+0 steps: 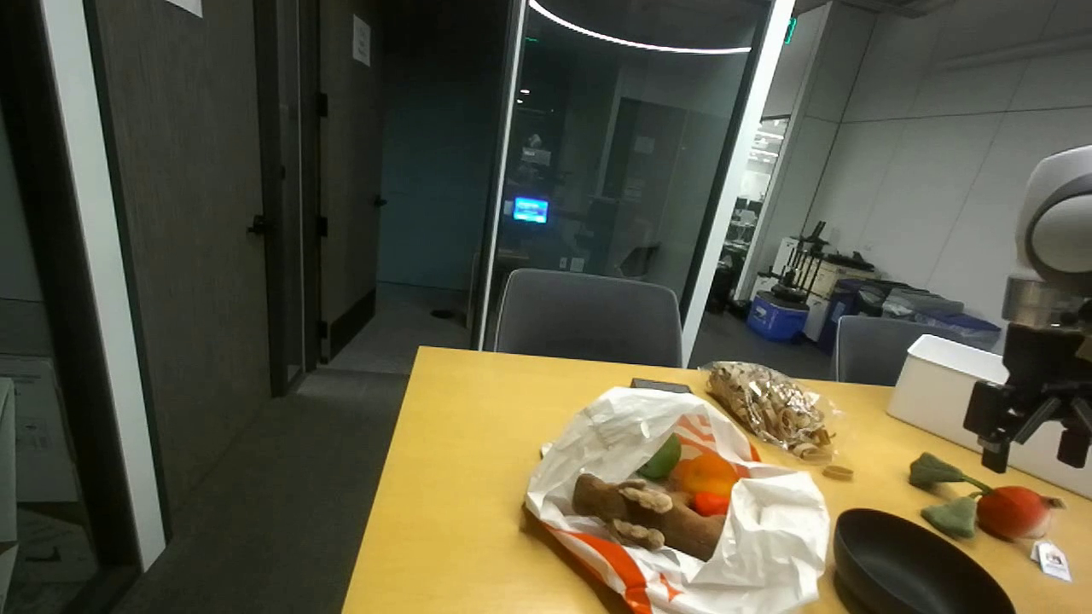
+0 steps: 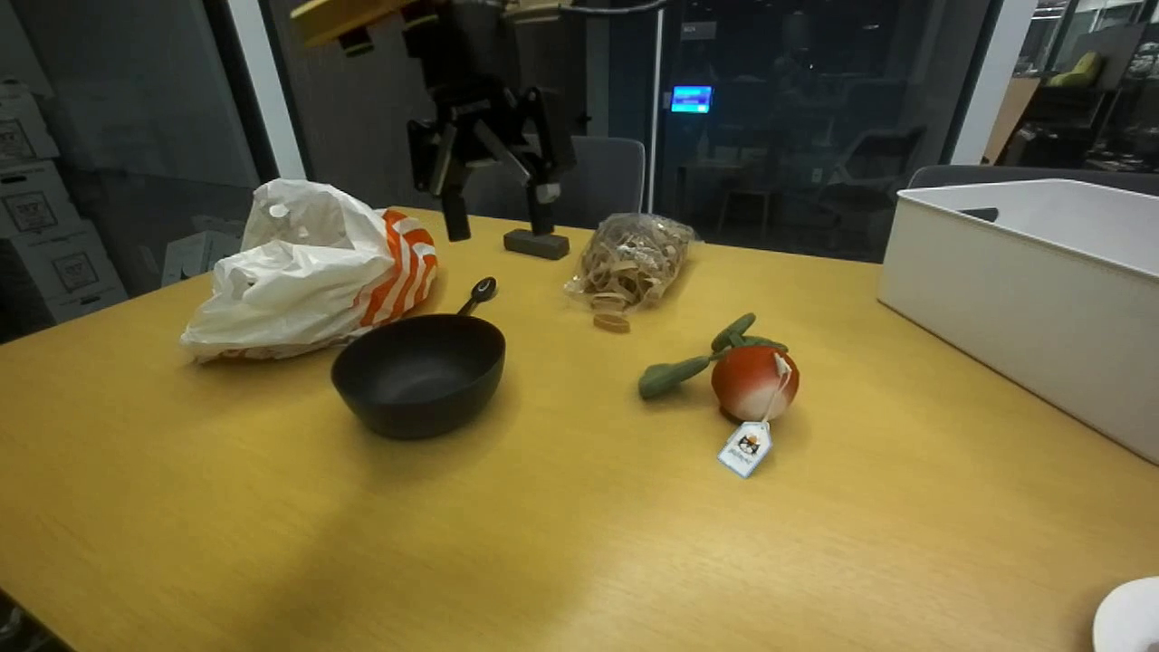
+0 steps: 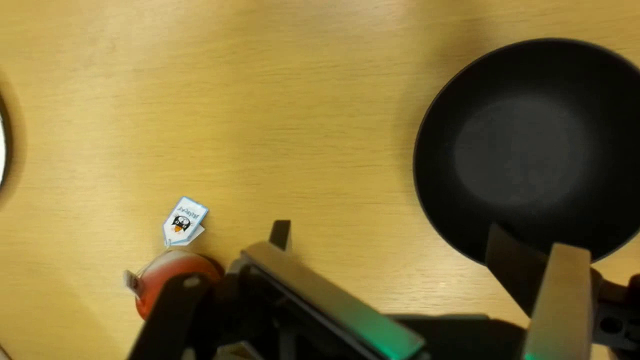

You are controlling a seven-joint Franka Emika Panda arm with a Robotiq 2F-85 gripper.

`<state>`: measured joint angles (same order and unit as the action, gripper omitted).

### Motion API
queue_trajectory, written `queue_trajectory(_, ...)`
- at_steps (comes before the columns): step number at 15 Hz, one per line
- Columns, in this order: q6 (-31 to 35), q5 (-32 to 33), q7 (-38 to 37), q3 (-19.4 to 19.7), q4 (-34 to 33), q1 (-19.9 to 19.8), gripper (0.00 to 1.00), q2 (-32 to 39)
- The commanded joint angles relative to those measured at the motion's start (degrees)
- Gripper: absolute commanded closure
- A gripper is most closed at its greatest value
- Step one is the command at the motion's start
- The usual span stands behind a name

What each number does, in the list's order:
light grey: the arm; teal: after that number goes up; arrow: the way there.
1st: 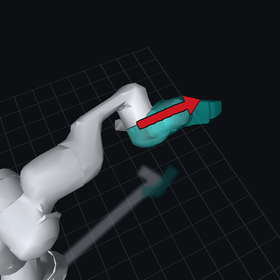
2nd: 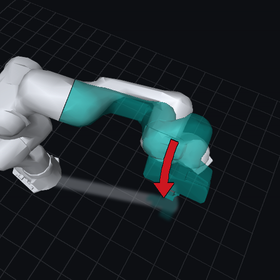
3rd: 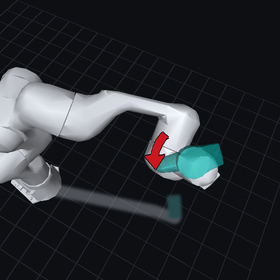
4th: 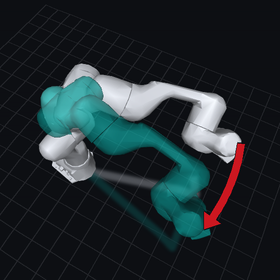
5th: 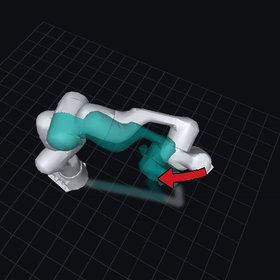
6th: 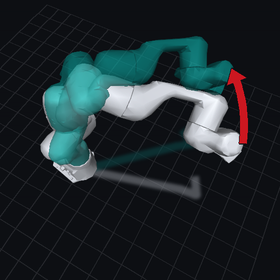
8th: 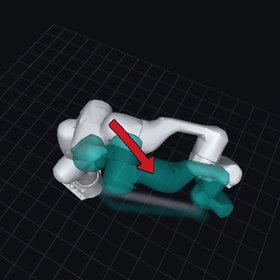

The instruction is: Put the plush toy onto the pan

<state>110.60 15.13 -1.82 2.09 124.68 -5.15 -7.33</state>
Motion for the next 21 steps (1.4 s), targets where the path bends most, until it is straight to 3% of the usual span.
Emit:
queue_trajectory(1,0.2,2.1,-2.0,1.1,-8.2,-0.4,0.00,10.1)
queue_trajectory(7,1.2,5.7,-9.4,4.4,-12.9,-0.4,0.00,20.7)
queue_trajectory(14,6.4,7.1,-21.5,9.5,-15.9,-0.4,0.00,26.2)
queue_trajectory(15,5.1,6.0,-17.6,9.0,-13.9,-0.6,0.00,25.3)
queue_trajectory(21,6.8,5.8,-19.9,9.3,-14.8,-0.4,0.00,25.8)
